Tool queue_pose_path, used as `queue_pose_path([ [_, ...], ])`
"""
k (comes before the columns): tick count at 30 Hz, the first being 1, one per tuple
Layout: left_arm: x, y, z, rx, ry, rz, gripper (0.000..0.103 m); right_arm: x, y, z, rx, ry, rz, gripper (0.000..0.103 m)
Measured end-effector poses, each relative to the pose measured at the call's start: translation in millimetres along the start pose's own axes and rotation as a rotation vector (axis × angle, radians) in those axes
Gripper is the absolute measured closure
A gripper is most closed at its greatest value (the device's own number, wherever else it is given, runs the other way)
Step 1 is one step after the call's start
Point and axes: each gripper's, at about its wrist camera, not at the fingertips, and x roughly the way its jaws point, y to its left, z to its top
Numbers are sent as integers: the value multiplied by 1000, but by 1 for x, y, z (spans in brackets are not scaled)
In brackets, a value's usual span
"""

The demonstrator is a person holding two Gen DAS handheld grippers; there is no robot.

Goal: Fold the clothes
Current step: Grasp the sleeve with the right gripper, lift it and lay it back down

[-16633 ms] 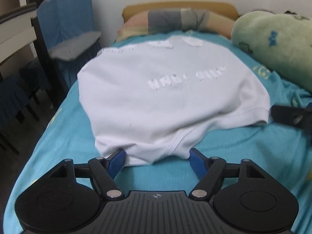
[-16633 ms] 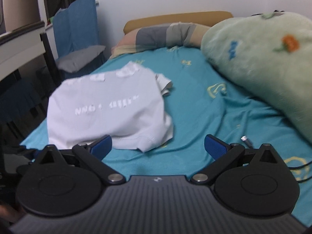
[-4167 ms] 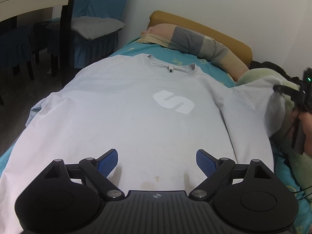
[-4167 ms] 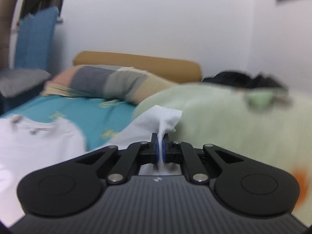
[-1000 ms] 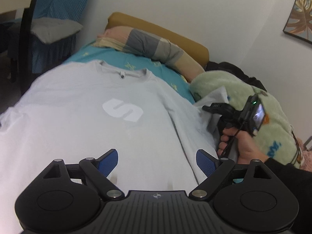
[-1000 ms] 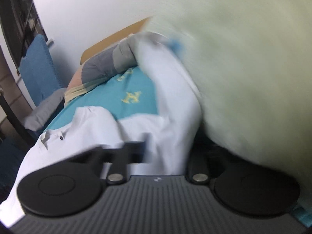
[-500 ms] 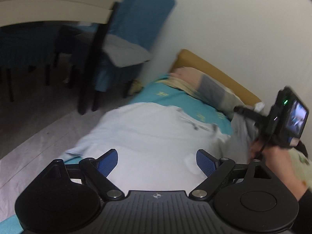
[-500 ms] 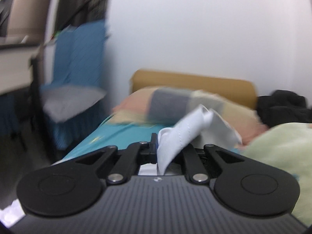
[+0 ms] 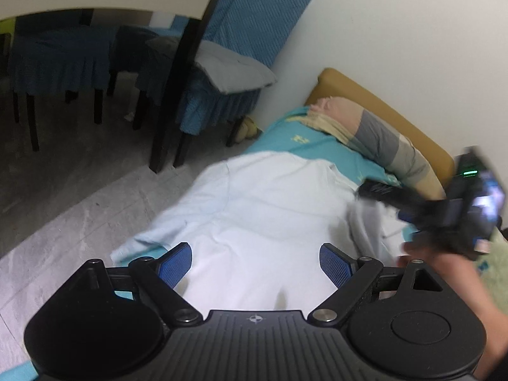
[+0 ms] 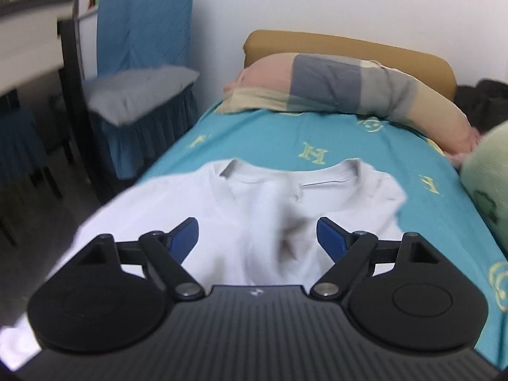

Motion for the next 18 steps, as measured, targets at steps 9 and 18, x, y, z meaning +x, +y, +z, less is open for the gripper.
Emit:
queue_pose_path([
  [9,-23,-25,-23,52,33,-106,14,-180,-91,-30,134,-34,57,20],
  [18,-65,-85,-84,132,241,-282,17,-325,-190,-106,361,-71,11,20],
])
